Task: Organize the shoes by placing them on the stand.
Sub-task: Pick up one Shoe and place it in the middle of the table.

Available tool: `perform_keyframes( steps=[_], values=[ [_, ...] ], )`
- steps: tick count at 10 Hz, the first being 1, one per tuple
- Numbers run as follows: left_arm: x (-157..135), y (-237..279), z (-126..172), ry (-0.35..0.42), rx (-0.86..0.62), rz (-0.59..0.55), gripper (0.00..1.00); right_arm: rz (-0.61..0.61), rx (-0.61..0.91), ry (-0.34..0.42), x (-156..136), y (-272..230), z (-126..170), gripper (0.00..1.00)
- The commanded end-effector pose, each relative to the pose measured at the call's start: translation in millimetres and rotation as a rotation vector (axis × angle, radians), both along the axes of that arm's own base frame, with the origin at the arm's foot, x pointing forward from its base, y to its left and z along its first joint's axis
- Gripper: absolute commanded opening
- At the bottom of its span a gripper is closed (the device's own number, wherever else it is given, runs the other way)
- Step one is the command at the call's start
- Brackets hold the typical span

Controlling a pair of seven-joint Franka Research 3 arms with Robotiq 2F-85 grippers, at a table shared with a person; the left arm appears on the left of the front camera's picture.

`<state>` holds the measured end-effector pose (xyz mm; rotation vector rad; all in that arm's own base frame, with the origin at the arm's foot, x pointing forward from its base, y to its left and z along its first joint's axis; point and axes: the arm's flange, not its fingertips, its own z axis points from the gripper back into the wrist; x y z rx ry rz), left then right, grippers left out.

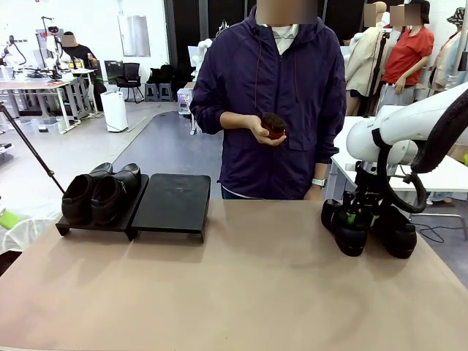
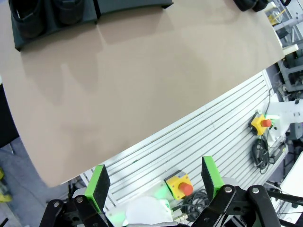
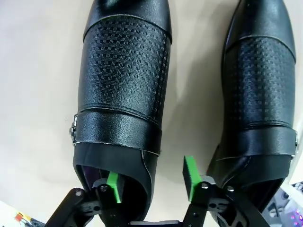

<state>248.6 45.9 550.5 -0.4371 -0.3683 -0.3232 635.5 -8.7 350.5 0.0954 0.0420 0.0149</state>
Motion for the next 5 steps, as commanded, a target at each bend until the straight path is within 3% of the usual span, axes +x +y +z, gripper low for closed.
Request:
perform_keyframes(
  steps=[1, 5],
  values=[
    [-1.7, 0.3, 1.1, 0.006, -0.004, 0.002, 1.00, 0.011, -0.009, 0.014, 8.6, 3.2, 5.2, 0.00],
    [-1.7, 0.3, 1.1, 0.006, -0.004, 0.002, 1.00, 0.025, -0.008, 0.016, 9.1, 5.1, 4.0, 0.00]
  ],
)
